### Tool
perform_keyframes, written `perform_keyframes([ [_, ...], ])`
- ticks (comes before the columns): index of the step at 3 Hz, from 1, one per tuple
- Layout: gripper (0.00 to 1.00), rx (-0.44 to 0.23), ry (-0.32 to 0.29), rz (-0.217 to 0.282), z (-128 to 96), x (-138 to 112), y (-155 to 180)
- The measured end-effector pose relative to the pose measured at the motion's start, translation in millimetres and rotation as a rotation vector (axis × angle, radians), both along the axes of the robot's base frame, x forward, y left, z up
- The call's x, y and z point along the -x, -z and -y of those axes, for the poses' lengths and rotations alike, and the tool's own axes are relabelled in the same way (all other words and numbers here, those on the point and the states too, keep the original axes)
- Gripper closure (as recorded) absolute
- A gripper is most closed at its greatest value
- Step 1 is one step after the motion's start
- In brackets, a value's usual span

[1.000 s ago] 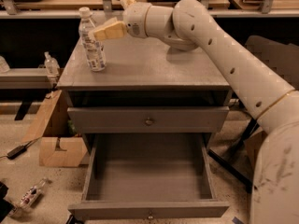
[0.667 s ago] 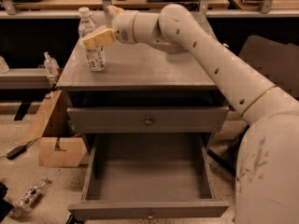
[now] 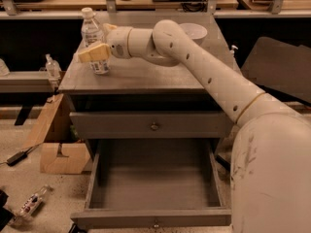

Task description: Place blue plastic bottle into middle drawer

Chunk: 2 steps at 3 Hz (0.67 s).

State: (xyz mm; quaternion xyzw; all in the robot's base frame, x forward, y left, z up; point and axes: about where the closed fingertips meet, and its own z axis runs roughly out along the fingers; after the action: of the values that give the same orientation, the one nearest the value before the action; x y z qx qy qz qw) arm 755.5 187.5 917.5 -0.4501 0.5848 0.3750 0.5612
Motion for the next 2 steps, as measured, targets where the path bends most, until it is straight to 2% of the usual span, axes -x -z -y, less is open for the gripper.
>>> perform_keyframes([
  [1,0.18,0.0,-0.004,0.001,-2.5,1.0,-0.3],
  [2,0.42,0.0,-0.008,0.0,-5.7,2.2,0.0],
])
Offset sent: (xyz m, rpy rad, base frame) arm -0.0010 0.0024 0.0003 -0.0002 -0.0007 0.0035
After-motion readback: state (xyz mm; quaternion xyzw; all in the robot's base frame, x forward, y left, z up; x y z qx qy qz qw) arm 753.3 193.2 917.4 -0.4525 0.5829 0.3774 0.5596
